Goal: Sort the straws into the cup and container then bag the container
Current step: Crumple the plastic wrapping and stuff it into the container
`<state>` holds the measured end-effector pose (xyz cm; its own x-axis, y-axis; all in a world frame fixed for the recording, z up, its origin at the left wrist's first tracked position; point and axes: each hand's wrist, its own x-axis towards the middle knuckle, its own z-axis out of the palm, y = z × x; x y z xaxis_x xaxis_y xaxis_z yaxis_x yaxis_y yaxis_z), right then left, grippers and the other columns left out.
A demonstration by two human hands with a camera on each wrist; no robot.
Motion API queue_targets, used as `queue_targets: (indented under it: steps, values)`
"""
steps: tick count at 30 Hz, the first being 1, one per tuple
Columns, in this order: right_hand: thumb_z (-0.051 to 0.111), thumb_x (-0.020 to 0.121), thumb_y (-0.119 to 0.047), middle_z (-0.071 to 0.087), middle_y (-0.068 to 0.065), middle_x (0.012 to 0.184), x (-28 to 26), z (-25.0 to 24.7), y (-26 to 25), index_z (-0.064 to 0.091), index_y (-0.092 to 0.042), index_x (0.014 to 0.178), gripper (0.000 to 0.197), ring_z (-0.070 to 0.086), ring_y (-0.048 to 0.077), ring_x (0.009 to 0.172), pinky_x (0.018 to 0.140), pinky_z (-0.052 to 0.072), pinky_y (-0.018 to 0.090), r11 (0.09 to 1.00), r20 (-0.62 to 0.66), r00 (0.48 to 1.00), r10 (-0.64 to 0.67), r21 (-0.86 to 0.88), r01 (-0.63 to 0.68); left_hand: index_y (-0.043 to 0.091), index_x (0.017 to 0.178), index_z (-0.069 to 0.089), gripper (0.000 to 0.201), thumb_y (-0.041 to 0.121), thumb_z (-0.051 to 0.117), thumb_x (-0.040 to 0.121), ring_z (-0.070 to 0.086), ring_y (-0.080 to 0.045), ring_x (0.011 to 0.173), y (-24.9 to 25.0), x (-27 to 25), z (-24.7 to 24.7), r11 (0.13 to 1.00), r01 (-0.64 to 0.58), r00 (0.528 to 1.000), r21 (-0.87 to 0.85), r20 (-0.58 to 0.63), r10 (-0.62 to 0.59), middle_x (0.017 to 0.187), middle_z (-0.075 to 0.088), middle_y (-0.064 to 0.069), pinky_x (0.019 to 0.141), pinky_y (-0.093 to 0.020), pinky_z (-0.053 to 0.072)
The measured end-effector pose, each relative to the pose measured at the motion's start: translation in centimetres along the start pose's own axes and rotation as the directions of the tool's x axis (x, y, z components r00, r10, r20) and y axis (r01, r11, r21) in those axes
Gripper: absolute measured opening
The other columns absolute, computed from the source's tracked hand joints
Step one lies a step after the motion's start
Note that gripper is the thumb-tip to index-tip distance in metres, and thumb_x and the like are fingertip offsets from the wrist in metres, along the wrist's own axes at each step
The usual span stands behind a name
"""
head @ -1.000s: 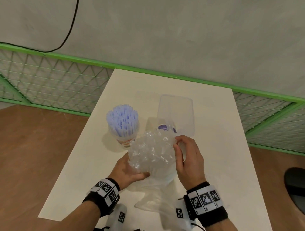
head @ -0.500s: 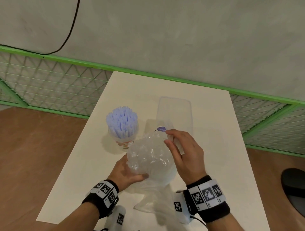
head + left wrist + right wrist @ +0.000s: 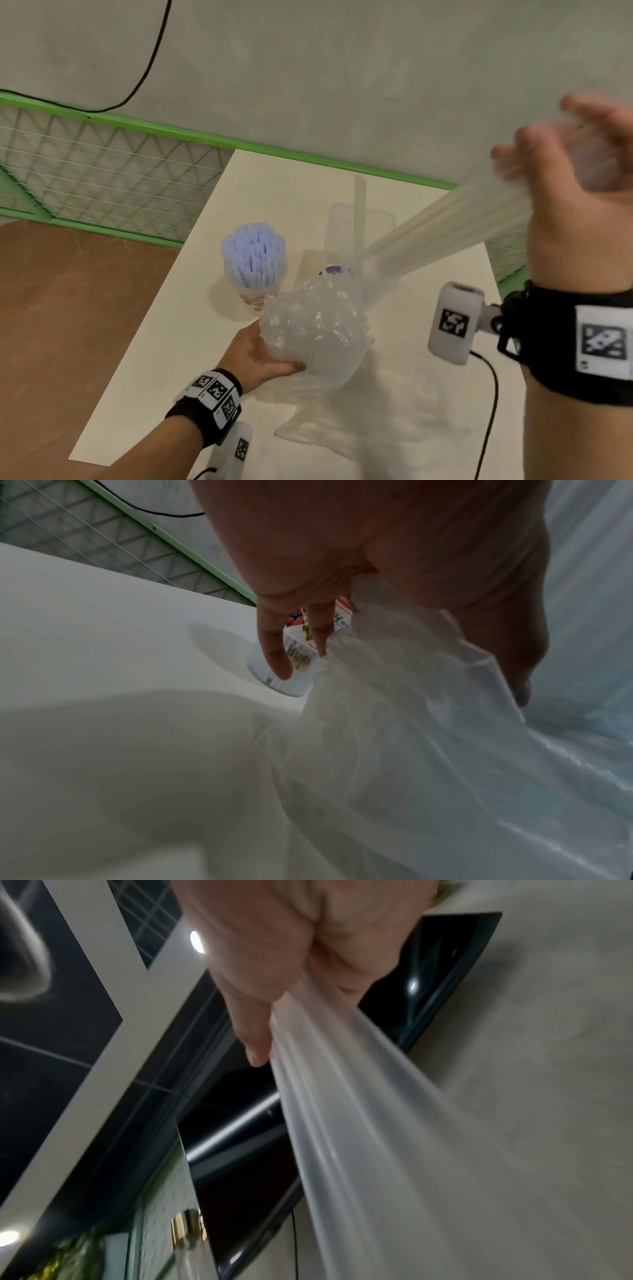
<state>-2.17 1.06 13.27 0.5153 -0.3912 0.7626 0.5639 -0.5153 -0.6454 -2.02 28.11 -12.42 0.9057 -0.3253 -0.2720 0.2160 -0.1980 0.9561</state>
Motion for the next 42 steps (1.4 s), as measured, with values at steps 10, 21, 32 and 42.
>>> queue_targets:
  steps: [10, 21, 32, 42]
  values:
    - [0.075, 0.086, -0.019, 0.070, 0.010, 0.086, 0.4, 5.1, 8.3, 0.065, -0.018, 0.105, 0.021, 0.072, 0.029, 0.079, 0.076, 0.060, 0.045, 0.987, 0.064, 0.986, 0.156, 0.022, -0.158, 0.020, 0.110, 0.065, 0.066, 0.014, 0.096, 0.052, 0.068, 0.000, 0.098, -0.6, -0.1, -0.2, 0.999, -0.035, 0.999, 0.024, 0.002, 0.035, 0.101, 0.073, 0.018, 0.083, -0.012, 0.050]
    - [0.052, 0.099, -0.013, 0.059, 0.003, 0.130, -4.6, 2.1, 13.6, 0.057, -0.014, 0.125, 0.027, 0.056, 0.019, 0.117, 0.092, 0.038, 0.022, 0.847, 0.400, 0.828, 0.392, -0.508, -0.156, 0.018, 0.112, 0.064, 0.068, 0.014, 0.096, 0.052, 0.069, -0.005, 0.100, -1.3, 0.0, -0.2, 1.000, -0.013, 1.000, 0.006, 0.000, 0.013, 0.103, 0.074, 0.014, 0.090, -0.021, 0.052]
    - [0.070, 0.078, -0.011, 0.067, -0.014, 0.101, -15.9, -4.8, 11.0, 0.058, -0.031, 0.113, 0.042, 0.061, 0.005, 0.081, 0.066, 0.041, 0.008, 0.794, 0.731, 0.308, 0.608, -0.564, -0.228, 0.019, 0.111, 0.066, 0.071, 0.023, 0.097, 0.048, 0.069, -0.009, 0.100, -1.5, 0.1, -0.1, 0.999, 0.014, 1.000, 0.051, -0.027, -0.013, 0.103, 0.075, 0.007, 0.095, -0.034, 0.051]
    - [0.064, 0.088, -0.012, 0.062, -0.012, 0.086, -16.7, -2.3, 10.4, 0.058, -0.031, 0.112, 0.032, 0.064, 0.009, 0.076, 0.078, 0.054, 0.033, 0.861, 0.742, 0.443, 0.503, -0.478, -0.175, 0.019, 0.108, 0.067, 0.067, 0.020, 0.097, 0.048, 0.070, -0.003, 0.094, -1.2, -0.1, 0.2, 0.996, 0.024, 0.998, 0.090, -0.068, -0.018, 0.098, 0.075, 0.010, 0.090, -0.027, 0.052]
